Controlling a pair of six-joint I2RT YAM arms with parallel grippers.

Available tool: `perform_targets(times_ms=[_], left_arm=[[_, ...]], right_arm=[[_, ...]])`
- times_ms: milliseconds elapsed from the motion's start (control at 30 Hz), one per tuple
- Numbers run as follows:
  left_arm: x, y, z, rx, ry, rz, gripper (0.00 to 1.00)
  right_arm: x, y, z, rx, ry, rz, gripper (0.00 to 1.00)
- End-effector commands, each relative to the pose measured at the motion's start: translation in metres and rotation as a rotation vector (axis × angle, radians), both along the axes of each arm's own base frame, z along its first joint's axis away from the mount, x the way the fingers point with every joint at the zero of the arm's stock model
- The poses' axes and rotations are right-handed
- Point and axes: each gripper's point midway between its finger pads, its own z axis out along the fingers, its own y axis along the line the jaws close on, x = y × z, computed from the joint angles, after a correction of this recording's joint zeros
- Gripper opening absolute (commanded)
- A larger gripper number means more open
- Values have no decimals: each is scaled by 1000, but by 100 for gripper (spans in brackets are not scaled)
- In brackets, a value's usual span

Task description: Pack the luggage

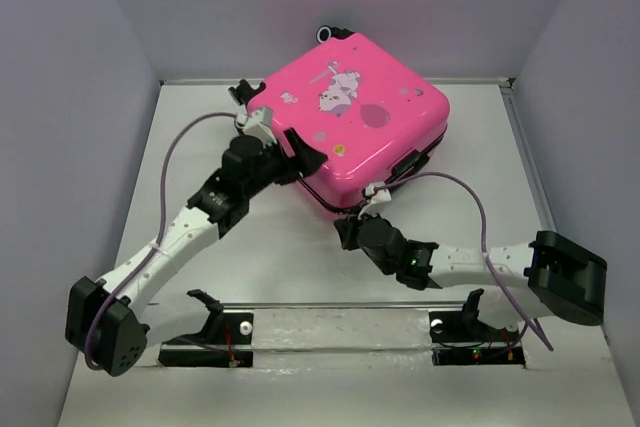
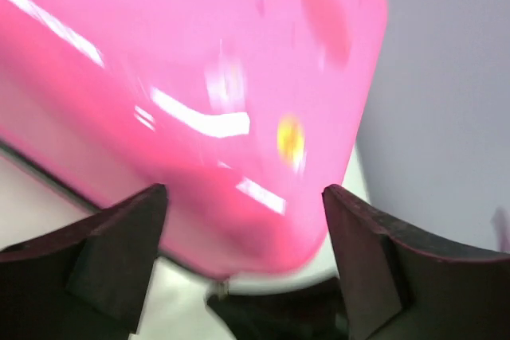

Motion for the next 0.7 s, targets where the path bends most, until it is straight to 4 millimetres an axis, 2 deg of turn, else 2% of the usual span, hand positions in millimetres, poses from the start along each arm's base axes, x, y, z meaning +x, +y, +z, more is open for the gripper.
perform_targets(times_ms=[0, 33, 67, 100, 133, 167, 200, 233, 267, 300, 333, 367, 400, 433, 533, 567, 667], left_arm=[[64, 62, 82, -70, -161, 181, 96], [72, 73, 83, -75, -152, 200, 97], [88, 93, 76, -76, -126, 241, 98], [97, 102, 81, -93, -121, 266, 99], [105, 110, 81, -100, -116, 285, 99], [119, 117, 71, -97, -85, 305, 99], [132, 132, 74, -99, -88, 345, 99], [140, 139, 73, -104, -77, 367, 99], [153, 143, 58, -97, -39, 379, 99], [162, 150, 54, -96, -28, 398, 99], [172, 160, 63, -101, -43, 420, 99], [185, 164, 47, -92, -6, 436, 99], [195, 167, 56, -95, -21, 441, 99], [203, 169, 55, -91, -17, 445, 99], [231, 168, 42, -77, 25, 444, 99], [241, 166, 22, -68, 74, 444, 99], [259, 166, 20, -83, 76, 448, 99]], right_arm=[[-32, 18, 48, 241, 14, 131, 7], [-36, 14, 44, 224, 28, 143, 9], [-42, 5, 28, 177, 78, 141, 13], [-47, 0, 32, 186, 89, 150, 25], [-51, -6, 31, 179, 104, 149, 31], [-56, -17, 17, 143, 140, 139, 36], [-59, -23, 16, 144, 152, 133, 51], [-61, -28, 17, 149, 158, 133, 61], [-66, -38, 16, 135, 176, 126, 66], [-68, -43, 15, 122, 188, 124, 69], [-71, -45, 16, 119, 199, 129, 72], [-75, -52, 12, 97, 218, 129, 72], [-79, -54, 9, 92, 232, 143, 72], [-82, -55, 7, 91, 238, 150, 72], [-86, -58, 8, 107, 241, 165, 72], [-87, -58, 7, 107, 243, 171, 73], [-88, -57, 9, 106, 240, 182, 73]])
